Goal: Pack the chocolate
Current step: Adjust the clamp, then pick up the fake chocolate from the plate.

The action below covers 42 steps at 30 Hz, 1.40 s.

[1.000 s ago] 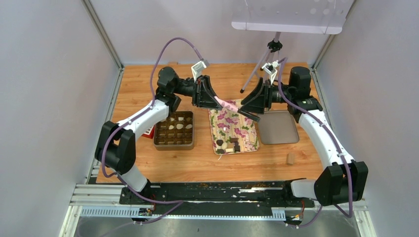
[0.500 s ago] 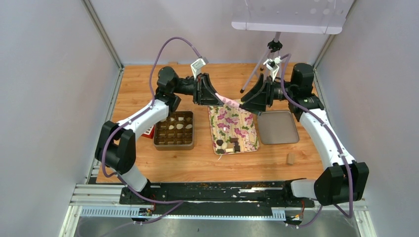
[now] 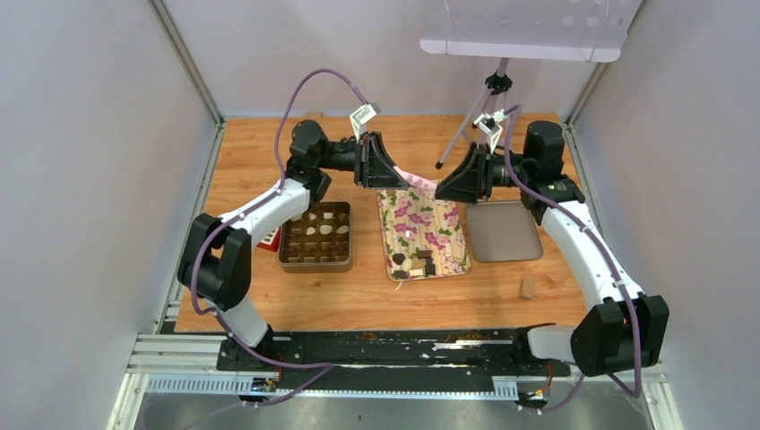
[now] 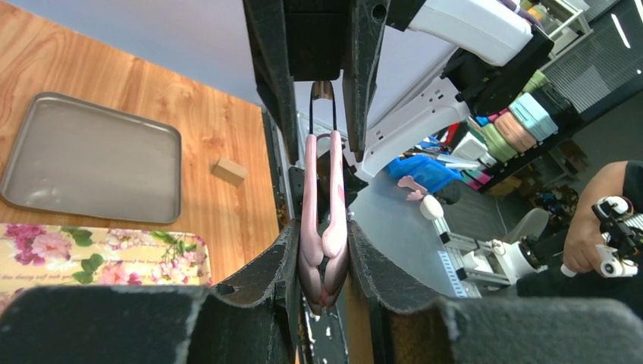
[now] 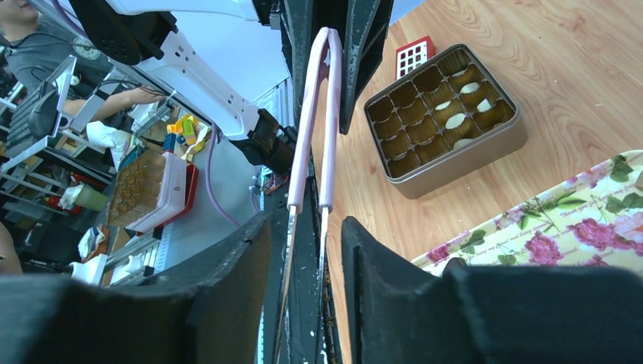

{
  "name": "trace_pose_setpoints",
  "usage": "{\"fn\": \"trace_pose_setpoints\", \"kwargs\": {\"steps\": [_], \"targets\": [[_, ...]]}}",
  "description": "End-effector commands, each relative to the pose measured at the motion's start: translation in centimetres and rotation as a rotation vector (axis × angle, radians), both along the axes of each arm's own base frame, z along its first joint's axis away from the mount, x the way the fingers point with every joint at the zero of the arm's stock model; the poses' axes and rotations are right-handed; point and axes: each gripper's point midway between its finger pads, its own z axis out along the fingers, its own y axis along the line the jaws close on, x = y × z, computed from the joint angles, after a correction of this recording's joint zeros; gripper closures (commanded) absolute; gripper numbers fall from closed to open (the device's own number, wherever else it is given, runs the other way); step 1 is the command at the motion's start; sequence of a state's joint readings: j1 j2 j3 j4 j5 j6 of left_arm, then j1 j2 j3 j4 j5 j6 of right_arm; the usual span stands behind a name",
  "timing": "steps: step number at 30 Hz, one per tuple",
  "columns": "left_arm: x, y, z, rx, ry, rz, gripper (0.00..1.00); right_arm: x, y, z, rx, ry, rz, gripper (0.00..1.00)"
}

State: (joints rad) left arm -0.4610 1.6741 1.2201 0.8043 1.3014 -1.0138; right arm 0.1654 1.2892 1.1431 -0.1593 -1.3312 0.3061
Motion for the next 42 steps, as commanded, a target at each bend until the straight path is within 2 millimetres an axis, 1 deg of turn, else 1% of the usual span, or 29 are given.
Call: {"fn": "trace_pose_setpoints", "kwargs": {"steps": [1,3,5,7,8,9,10,11,12,13,14,15,16,17,18,19,20,22,25,27,28,29,31,32,33,35,37,39,42], "targets": [[0.7,-0.1,1.0,-0.026,-0.037,0.02,0.79,-0.2,0.0,1.0,0.002,-0.076,-0.011,0.64],[0.8,-0.1,0.7,-0.022,-0.032,0.021,0.75,0.0,0.0,0.8,-0.005,-0.082,-0.025,0.7],[0.8,-0.1,0.5,-0.019,-0.036,0.02,0.68,0.1,-0.1,0.6,-0.015,-0.091,-0.034,0.76],[1.0,-0.1,-0.1,-0.008,-0.032,0.024,0.56,0.1,-0.3,0.2,-0.035,-0.118,-0.047,0.81],[1.3,-0.1,-0.6,0.006,-0.008,0.037,0.48,0.1,-0.4,-0.1,-0.05,-0.125,-0.055,0.83],[1.6,0.0,-1.1,0.021,0.011,0.055,0.1,0.1,-0.5,-0.5,-0.068,-0.132,-0.064,0.84],[1.9,0.2,-1.6,0.04,0.029,0.072,0.01,-0.1,-0.7,-0.9,-0.086,-0.148,-0.068,0.85],[2.2,0.5,-2.1,0.05,-0.007,0.09,0.0,-0.1,-1.0,-1.4,-0.117,-0.165,-0.084,0.85],[2.3,1.1,-3.4,0.106,0.027,0.106,0.0,-0.2,-1.4,-2.1,-0.153,-0.184,-0.094,0.85],[2.6,1.8,-4.7,0.161,-0.001,0.136,0.0,-0.4,-1.8,-2.8,-0.195,-0.212,-0.104,0.85],[2.9,3.2,-7.1,0.279,0.011,0.183,0.0,-0.6,-2.4,-3.6,-0.246,-0.231,-0.113,0.85],[3.5,4.7,-8.8,0.396,-0.091,0.23,0.0,-0.9,-2.9,-4.5,-0.295,-0.269,-0.109,0.85],[3.4,6.3,-10.6,0.518,-0.178,0.244,0.0,-1.4,-3.5,-5.4,-0.346,-0.303,-0.094,0.85],[3.8,7.9,-11.8,0.623,-0.254,0.277,0.0,-2.0,-4.1,-6.4,-0.4,-0.314,-0.081,0.83],[4.6,9.5,-13.0,0.722,-0.282,0.349,0.0,-2.1,-4.8,-7.3,-0.45,-0.349,-0.08,0.8],[5.8,10.9,-13.0,0.79,-0.309,0.445,0.0,-2.2,-5.3,-8.1,-0.493,-0.35,-0.091,0.77],[6.2,12.1,-13.1,0.824,-0.316,0.514,0.0,-2.3,-5.8,-8.7,-0.528,-0.371,-0.085,0.74],[6.7,13.4,-12.1,0.822,-0.347,0.611,0.0,-2.5,-6.4,-9.7,-0.575,-0.379,-0.082,0.69],[7.2,15.3,-11.2,0.879,-0.358,0.731,0.0,-2.5,-6.7,-10.8,-0.615,-0.379,-0.081,0.67],[7.7,18.0,-11.8,0.964,-0.24,0.934,0.0,-2.5,-6.8,-11.7,-0.657,-0.386,-0.065,0.66],[7.3,19.3,-12.6,0.993,-0.162,1.034,0.0,-2.5,-6.8,-12.1,-0.677,-0.397,-0.052,0.65],[6.5,19.8,-13.5,0.998,-0.124,1.061,0.0,-2.6,-6.8,-12.5,-0.7,-0.413,-0.033,0.66],[4.8,19.7,-14.1,0.975,-0.104,1.034,0.0,-2.7,-6.6,-13.1,-0.744,-0.454,0.011,0.66],[4.6,20.0,-14.3,0.978,-0.101,1.053,0.0,-2.7,-6.5,-13.5,-0.771,-0.478,0.035,0.65],[4.6,20.6,-14.6,0.988,-0.091,1.09,0.0,-2.8,-6.5,-13.9,-0.796,-0.496,0.054,0.65],[5.1,22.4,-15.0,1.028,-0.096,1.187,0.0,-2.9,-6.5,-14.4,-0.838,-0.532,0.089,0.65],[5.6,23.5,-14.8,1.024,-0.111,1.217,0.0,-3.2,-6.6,-15.1,-0.883,-0.564,0.137,0.65],[6.0,24.1,-14.4,1.017,-0.111,1.23,0.0,-3.6,-6.6,-15.9,-0.918,-0.584,0.186,0.66],[6.2,24.6,-13.7,0.986,-0.113,1.253,0.0,-3.9,-6.1,-16.6,-0.933,-0.599,0.242,0.67]]}}
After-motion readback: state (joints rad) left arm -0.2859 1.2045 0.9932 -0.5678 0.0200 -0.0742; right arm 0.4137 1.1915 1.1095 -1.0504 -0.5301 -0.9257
